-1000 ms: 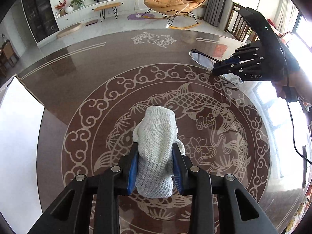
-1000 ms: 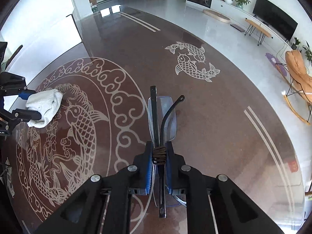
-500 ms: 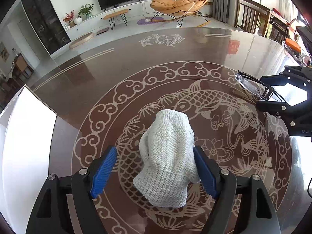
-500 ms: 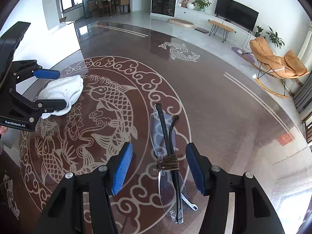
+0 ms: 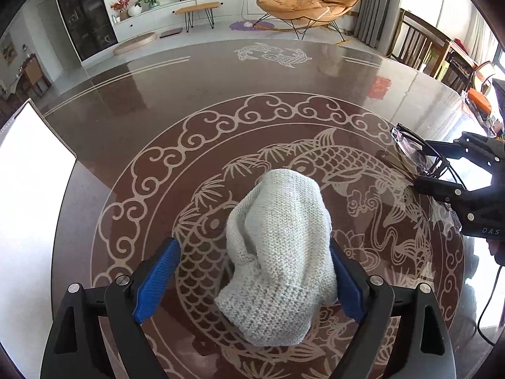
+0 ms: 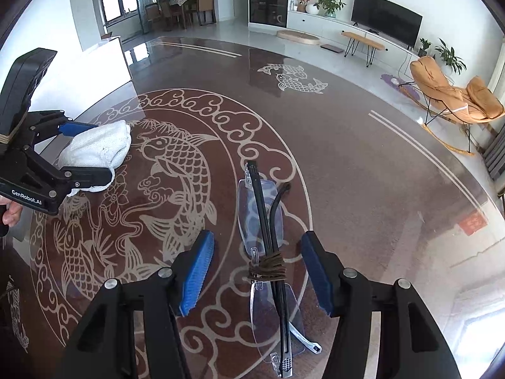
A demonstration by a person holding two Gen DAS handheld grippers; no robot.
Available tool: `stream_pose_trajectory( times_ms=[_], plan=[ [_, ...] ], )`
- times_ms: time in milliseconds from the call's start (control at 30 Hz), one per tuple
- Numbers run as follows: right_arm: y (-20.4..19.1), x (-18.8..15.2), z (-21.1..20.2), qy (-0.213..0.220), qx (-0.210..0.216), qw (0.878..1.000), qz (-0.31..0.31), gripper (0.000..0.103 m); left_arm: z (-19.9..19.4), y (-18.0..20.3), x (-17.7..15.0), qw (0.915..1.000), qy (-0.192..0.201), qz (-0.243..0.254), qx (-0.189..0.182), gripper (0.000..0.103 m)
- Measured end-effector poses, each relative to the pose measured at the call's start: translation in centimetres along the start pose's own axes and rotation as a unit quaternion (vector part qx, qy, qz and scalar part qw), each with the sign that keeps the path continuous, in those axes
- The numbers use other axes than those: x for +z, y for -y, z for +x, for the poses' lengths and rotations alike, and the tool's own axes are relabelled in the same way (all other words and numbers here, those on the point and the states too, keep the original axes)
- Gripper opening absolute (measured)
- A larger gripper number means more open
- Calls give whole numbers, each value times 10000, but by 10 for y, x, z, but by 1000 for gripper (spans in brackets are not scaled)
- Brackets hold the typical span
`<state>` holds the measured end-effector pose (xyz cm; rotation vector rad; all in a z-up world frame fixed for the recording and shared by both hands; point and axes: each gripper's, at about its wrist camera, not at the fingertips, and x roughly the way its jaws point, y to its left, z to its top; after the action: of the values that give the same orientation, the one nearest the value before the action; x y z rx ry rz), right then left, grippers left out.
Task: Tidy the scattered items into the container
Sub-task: 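Carry the glove and eyeglasses from the table toward the white box, then open both tools to drop the glove and eyeglasses into the white box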
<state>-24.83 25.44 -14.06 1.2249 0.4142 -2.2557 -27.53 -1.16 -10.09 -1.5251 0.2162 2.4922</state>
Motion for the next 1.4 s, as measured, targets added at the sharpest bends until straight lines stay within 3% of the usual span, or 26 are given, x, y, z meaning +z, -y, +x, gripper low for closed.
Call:
stream_pose_trajectory(
  times_ms=[367,400,467,500,533,667,767,867,967,1067,1167,1300,1400],
  plan=[
    [3,-1,2,136,29,9999,-12,64,5,-2,0,9999,-1,-10,-114,93],
    [3,-1,2,125,27,9999,-18,64,4,-2,0,9998,13,65,-194,88],
    [2,0,1,35,-29,10000,30,56,-2,2,0,9987,104,310,-395,62],
    [2,0,-1,16,-61,10000,59,45,-5,4,0,9979,95,414,-494,41],
    [0,1,-3,-2,-110,9999,45,24,-6,5,1,9974,8,417,-593,37],
    [-7,-3,-11,-144,-231,9995,133,15,-15,4,1,9944,-146,327,-989,31],
    [-12,-5,-30,-77,66,9985,535,15,-34,-4,-1,9909,-185,154,-1323,31],
    [-32,1,-54,9,374,9975,593,15,-71,-30,2,9862,21,-200,-1640,31],
    [-66,27,-78,295,728,9956,506,15,-121,-76,3,9820,487,-660,-1699,31],
    [-108,77,-97,709,1190,9894,435,15,-170,-142,2,9799,958,-1118,-1342,31],
    [-160,137,-99,1000,1685,9802,294,15,-203,-219,-6,9792,1154,-1555,-613,31],
    [-244,216,-76,1139,1995,9732,-86,15,-212,-307,-26,9772,1004,-1786,555,31],
    [-305,263,-35,936,1889,9765,-440,15,-195,-353,-38,9729,775,-1950,968,31]
  ],
)
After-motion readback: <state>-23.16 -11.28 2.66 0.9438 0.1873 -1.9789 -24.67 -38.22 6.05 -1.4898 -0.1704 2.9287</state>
